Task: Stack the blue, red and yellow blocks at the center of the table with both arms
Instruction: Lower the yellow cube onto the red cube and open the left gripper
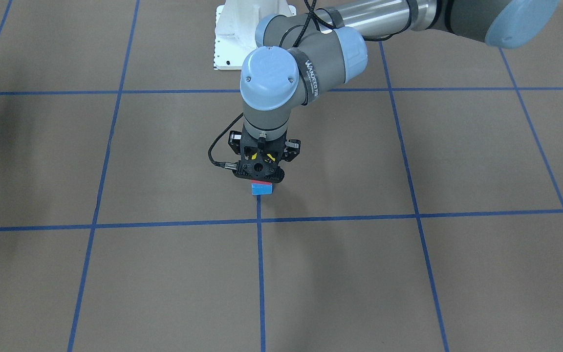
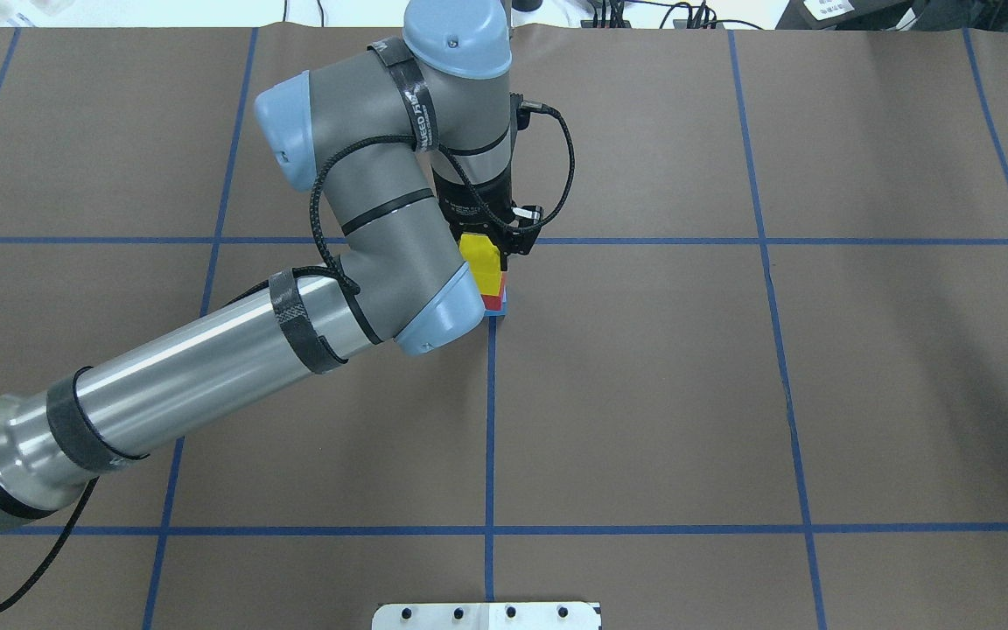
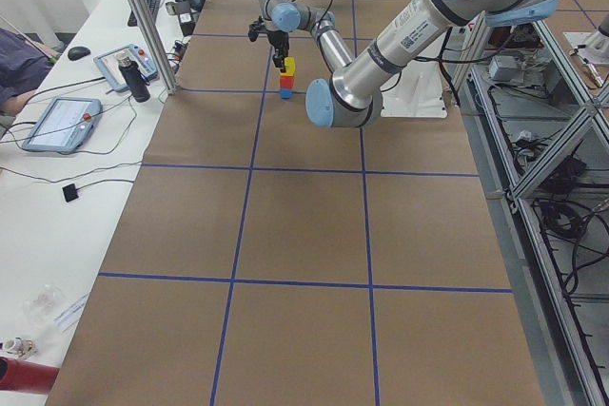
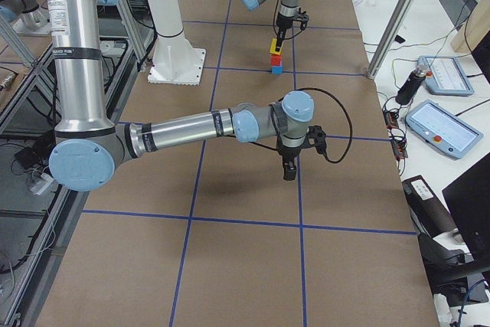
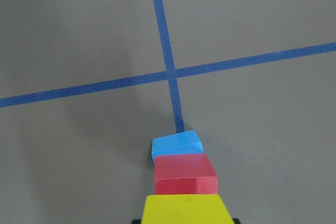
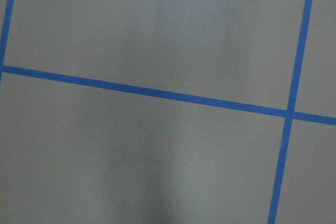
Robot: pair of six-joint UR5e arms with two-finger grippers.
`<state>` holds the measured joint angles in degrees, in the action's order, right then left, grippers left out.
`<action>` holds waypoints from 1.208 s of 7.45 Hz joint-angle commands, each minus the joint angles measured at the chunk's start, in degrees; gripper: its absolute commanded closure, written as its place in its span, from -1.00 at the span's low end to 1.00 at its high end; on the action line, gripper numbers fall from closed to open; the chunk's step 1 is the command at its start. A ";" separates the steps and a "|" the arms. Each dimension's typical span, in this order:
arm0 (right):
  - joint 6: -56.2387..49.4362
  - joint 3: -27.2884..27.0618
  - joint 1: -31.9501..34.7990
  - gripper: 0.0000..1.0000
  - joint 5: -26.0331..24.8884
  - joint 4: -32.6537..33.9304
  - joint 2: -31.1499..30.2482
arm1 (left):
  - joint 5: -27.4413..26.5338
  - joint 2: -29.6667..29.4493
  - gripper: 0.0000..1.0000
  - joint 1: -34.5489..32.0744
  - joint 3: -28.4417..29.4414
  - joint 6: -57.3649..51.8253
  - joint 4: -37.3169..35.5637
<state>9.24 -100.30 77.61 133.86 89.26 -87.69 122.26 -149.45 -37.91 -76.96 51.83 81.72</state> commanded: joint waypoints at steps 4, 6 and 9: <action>-0.01 0.11 0.00 -0.99 0.00 -0.05 0.06 | 0.00 0.13 1.00 0.29 0.50 0.72 0.63; -0.01 0.11 0.00 -0.99 0.09 0.04 0.06 | 0.00 0.13 1.00 0.21 1.55 0.72 2.55; -0.01 0.20 0.09 -0.98 0.00 0.04 0.06 | -0.09 0.04 1.00 0.21 1.99 0.81 2.74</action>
<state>9.23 -100.18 77.65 133.89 89.29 -87.63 122.24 -149.37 -37.70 -75.10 52.64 84.37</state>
